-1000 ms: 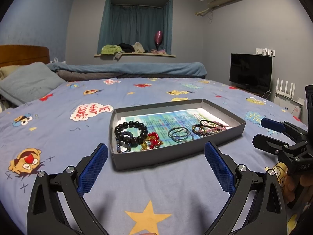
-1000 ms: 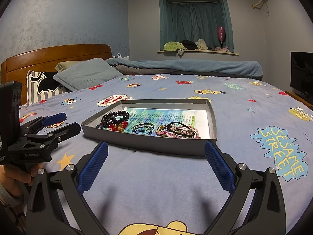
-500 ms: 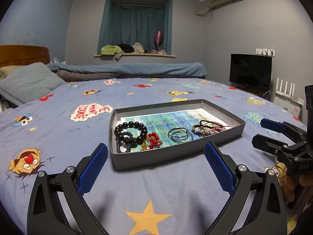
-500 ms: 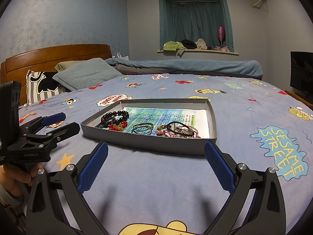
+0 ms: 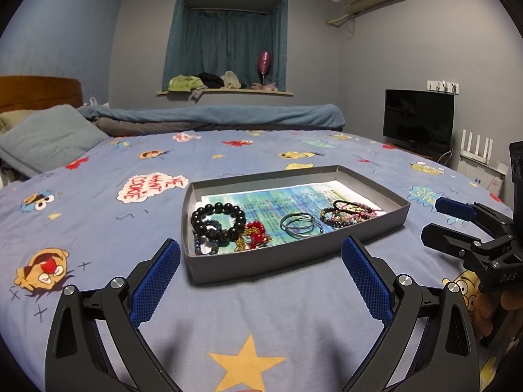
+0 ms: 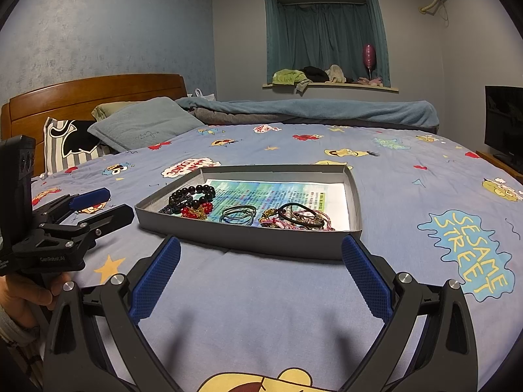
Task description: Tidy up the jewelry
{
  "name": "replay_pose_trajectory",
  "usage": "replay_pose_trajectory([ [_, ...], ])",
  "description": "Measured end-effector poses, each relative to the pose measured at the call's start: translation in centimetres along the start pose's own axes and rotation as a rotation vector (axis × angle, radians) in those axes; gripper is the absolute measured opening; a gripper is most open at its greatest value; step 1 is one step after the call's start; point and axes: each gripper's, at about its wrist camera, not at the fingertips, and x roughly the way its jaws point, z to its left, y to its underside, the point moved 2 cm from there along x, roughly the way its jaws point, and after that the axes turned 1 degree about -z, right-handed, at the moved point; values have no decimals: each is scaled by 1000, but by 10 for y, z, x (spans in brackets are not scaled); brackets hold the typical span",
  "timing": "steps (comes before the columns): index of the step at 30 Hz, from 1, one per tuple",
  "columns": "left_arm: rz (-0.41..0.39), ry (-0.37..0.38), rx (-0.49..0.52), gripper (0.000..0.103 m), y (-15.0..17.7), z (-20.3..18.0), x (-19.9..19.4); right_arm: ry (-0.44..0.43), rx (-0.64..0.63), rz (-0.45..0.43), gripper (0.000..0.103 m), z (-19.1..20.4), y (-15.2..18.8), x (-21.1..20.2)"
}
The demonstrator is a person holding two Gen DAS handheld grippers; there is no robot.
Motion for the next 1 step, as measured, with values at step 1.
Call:
replay_pose_trajectory([
  [1, 0, 0, 0, 98, 0, 0, 1, 1, 0, 1, 97, 0, 0, 0],
])
